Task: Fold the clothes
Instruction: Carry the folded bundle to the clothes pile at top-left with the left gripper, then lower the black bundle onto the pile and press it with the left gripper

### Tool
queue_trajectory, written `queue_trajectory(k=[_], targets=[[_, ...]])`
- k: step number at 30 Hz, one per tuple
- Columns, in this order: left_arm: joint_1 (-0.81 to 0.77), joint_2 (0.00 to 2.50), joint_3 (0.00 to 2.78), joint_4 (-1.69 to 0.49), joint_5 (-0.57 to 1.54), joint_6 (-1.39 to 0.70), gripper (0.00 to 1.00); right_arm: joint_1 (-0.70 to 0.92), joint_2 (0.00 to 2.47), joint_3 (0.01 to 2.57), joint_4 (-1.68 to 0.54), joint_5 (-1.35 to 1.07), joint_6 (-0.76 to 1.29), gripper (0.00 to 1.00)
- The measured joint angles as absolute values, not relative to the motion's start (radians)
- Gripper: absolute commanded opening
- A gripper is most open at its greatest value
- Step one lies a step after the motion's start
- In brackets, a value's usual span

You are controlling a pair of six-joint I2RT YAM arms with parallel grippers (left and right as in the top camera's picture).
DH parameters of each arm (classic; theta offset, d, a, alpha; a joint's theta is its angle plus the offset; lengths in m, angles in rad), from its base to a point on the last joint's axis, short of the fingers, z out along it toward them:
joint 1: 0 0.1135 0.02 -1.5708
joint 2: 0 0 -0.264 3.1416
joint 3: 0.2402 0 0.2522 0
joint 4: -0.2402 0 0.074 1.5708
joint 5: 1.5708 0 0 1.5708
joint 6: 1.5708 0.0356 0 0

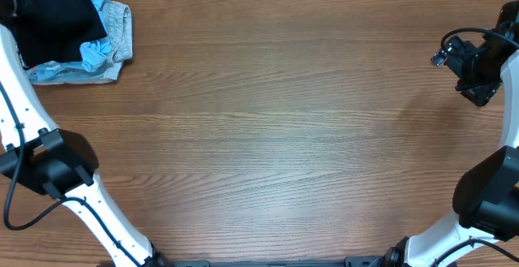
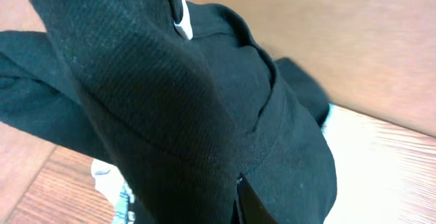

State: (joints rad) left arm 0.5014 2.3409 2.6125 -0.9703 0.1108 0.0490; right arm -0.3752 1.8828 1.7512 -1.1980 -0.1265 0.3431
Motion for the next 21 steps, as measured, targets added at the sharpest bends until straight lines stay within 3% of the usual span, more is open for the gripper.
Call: queue_trajectory(k=[7,21], targets=[[0.544,2.400,2.546,-0.904,0.110,0.053,0.04,-0.375,1.883,1.751,-1.198,-0.126,0.344,1.00],[0.551,2.466,2.580,-0.913,0.215,-0.016,0.04,-0.375,1.883,1.751,-1.198,-0.126,0.344,1.00]])
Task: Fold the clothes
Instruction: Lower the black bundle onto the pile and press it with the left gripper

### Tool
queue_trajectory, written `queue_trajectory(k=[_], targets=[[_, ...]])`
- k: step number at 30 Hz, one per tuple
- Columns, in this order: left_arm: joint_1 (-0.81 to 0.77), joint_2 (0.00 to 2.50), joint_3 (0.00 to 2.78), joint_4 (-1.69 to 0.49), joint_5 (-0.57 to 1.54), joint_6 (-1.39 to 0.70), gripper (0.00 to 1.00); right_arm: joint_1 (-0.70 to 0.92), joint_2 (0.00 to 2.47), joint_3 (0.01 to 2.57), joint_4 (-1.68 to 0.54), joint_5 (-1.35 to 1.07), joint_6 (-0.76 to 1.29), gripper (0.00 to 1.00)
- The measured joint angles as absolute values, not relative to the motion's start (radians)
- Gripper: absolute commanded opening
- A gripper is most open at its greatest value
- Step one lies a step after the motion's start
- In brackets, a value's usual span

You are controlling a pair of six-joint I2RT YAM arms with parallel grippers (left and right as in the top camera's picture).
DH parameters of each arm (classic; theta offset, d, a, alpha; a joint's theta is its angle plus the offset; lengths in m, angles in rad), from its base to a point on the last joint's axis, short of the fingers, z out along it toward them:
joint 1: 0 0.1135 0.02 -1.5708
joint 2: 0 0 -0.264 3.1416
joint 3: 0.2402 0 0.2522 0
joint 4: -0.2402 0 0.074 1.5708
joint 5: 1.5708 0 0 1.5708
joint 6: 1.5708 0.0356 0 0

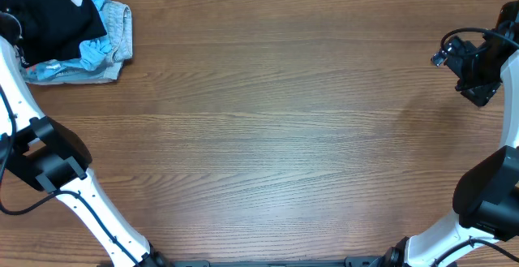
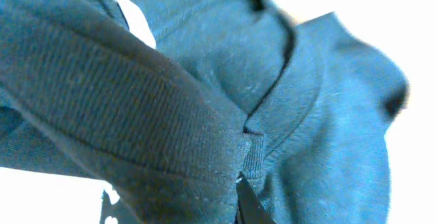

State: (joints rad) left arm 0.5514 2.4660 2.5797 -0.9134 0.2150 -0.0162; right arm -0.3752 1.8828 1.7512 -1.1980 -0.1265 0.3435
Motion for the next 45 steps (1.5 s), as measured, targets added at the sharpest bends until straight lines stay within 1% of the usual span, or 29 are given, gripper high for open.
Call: queue_trajectory(k=[5,12,18,23,29,31,36,39,41,45], targets=[[0.535,2.389,2.613,-0.914,0.274,-0.059,0.04,-0.375,1.883,1.751,-1.198,-0.126,0.344,1.00],[0.451,2.229,2.646,-0.890,0.348,-0.077,0.04,-0.375,1.883,1.751,-1.199,-0.126,0.344,1.00],[0.377,2.202,2.658,-0.813,0.461,-0.050,0.04,-0.375,1.883,1.751,-1.198,-0.127,0.344,1.00],[0.336,2.238,2.658,-0.738,0.471,0.038,0.04,-0.375,1.883,1.751,-1.198,-0.126,0.344,1.00],[0.352,2.338,2.658,-0.709,0.402,0.095,0.04,-0.375,1.883,1.751,-1.199,-0.126,0.344,1.00],[0.368,2.389,2.658,-0.709,0.385,0.117,0.08,-0.375,1.883,1.751,-1.198,-0.126,0.344,1.00],[0.420,2.528,2.658,-0.710,0.347,0.142,0.11,-0.375,1.883,1.751,-1.198,-0.126,0.344,1.00],[0.453,2.587,2.658,-0.712,0.307,0.143,0.10,-0.375,1.883,1.751,-1.198,-0.126,0.344,1.00],[0.470,2.604,2.658,-0.722,0.292,0.145,0.05,-0.375,1.883,1.751,-1.198,-0.126,0.344,1.00],[0.492,2.608,2.658,-0.731,0.280,0.138,0.06,-0.375,1.883,1.751,-1.199,-0.126,0.344,1.00]])
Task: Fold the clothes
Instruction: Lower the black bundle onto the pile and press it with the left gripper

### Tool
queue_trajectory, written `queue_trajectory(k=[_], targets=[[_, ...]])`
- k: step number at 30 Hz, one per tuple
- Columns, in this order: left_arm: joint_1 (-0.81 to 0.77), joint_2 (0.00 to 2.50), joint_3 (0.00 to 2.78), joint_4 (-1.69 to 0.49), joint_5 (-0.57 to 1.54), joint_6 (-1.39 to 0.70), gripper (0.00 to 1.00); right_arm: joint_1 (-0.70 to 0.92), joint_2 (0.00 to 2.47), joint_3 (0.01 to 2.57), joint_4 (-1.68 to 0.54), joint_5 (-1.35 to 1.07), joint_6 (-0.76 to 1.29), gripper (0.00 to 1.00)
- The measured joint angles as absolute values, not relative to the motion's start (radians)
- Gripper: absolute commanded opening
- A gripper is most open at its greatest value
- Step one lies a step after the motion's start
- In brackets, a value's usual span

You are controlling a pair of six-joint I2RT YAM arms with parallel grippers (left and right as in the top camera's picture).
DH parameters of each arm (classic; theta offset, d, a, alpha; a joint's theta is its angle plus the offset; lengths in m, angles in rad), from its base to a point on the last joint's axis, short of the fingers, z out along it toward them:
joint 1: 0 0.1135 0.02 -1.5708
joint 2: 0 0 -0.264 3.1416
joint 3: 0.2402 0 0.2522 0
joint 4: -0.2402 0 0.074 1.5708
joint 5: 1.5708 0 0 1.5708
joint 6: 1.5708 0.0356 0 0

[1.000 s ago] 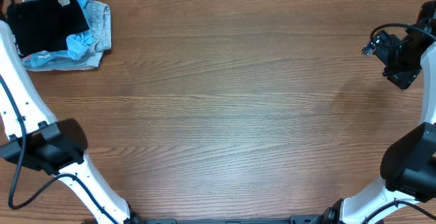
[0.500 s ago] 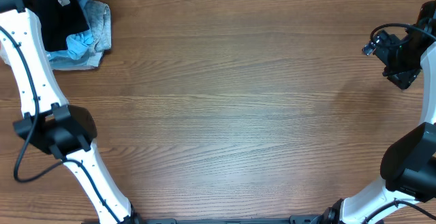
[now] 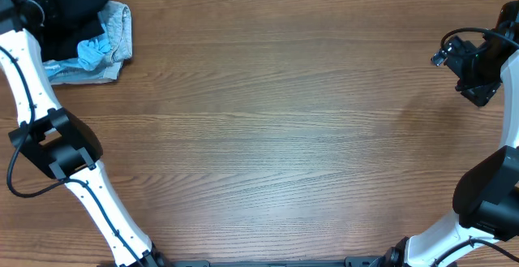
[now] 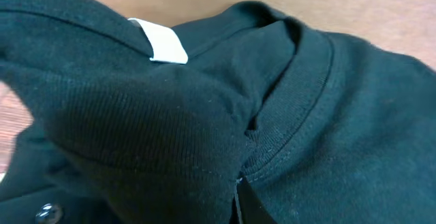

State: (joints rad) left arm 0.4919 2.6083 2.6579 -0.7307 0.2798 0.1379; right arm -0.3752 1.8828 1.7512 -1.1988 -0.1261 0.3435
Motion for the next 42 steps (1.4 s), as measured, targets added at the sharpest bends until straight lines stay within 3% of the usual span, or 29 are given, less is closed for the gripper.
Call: queue_trajectory(k=[22,31,34,39,41,42], targets=[[0.505,2.536,2.658,-0.730,0.253,-0.003,0.04,-0.375,1.883,1.751,-1.199,-0.126,0.344,1.00],[0.508,2.444,2.658,-0.804,0.204,-0.054,0.08,-0.375,1.883,1.751,-1.198,-0.126,0.344,1.00],[0.511,2.445,2.654,-0.845,0.192,-0.056,0.21,-0.375,1.883,1.751,-1.198,-0.126,0.344,1.00],[0.513,2.460,2.649,-0.874,0.181,-0.067,0.31,-0.375,1.883,1.751,-1.198,-0.126,0.344,1.00],[0.513,2.475,2.649,-0.892,0.180,-0.067,0.56,-0.375,1.883,1.751,-1.199,-0.126,0.344,1.00],[0.513,2.486,2.649,-0.904,0.178,-0.068,0.75,-0.375,1.883,1.751,-1.198,-0.126,0.344,1.00]])
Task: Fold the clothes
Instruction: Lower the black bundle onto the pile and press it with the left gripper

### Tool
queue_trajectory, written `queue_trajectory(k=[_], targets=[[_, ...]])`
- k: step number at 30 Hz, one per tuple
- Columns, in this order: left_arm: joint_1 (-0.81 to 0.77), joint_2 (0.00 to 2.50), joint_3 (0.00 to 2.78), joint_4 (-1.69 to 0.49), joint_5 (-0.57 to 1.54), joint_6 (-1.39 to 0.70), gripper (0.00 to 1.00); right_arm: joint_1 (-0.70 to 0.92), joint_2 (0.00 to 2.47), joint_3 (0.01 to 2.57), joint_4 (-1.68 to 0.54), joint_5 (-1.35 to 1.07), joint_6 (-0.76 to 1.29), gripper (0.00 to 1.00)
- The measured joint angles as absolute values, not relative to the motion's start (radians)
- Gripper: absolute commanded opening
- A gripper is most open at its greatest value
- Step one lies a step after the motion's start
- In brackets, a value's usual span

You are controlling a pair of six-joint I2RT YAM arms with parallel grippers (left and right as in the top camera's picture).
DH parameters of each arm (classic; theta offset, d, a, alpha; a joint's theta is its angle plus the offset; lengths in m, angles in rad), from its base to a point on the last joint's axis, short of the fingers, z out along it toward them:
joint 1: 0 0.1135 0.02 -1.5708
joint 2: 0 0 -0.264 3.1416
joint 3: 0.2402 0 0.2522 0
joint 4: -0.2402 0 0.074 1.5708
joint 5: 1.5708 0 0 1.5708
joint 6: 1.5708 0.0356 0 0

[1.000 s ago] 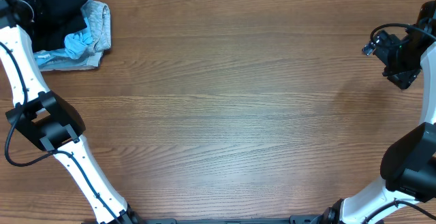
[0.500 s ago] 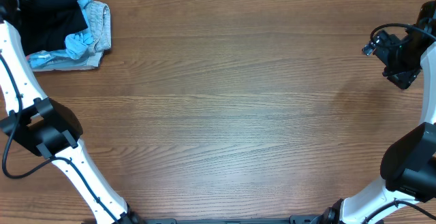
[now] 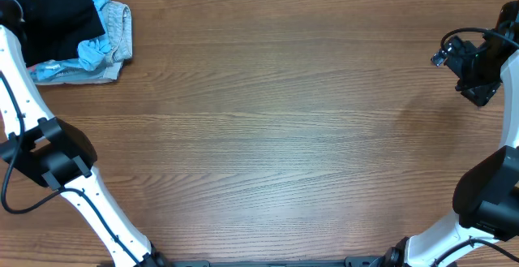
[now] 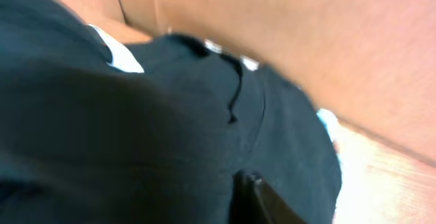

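A black garment (image 3: pixel 63 19) lies bunched on a pile of clothes at the table's far left corner. In the left wrist view the black garment (image 4: pixel 136 135) fills most of the frame, its neckband and white label showing. My left gripper (image 3: pixel 11 9) is at the garment's left edge and shut on the black cloth; only one dark fingertip (image 4: pixel 253 191) shows against the fabric. My right gripper (image 3: pixel 477 88) hangs over the table's right edge with nothing in it; its jaws are too small to read.
Under and beside the black garment lie a light blue piece (image 3: pixel 96 52) and a grey-blue denim piece (image 3: pixel 122 25). The wooden table (image 3: pixel 276 137) stretches between both arms. A brown wall (image 4: pixel 293 33) backs the pile.
My left gripper has moved a little to the left and nearer the table's edge with the black cloth still in it. The garment now shows more spread over the pile. The right arm has not moved.
My left gripper first held the black garment raised over the corner pile. Then the garment was lower on the pile, label showing. After that the gripper was further back and right, still shut on the cloth, and now it is at the pile's left edge.
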State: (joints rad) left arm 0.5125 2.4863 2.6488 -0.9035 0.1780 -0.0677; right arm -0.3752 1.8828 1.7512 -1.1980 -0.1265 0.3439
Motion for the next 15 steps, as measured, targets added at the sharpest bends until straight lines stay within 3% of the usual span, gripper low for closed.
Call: queue_trajectory(k=[1,15], targets=[[0.513,2.500,2.649,-0.913,0.178,-0.073,1.00,-0.375,1.883,1.751,-1.198,-0.126,0.344,1.00],[0.512,2.511,2.645,-0.923,0.344,-0.199,1.00,-0.375,1.883,1.751,-1.198,-0.126,0.344,1.00]])
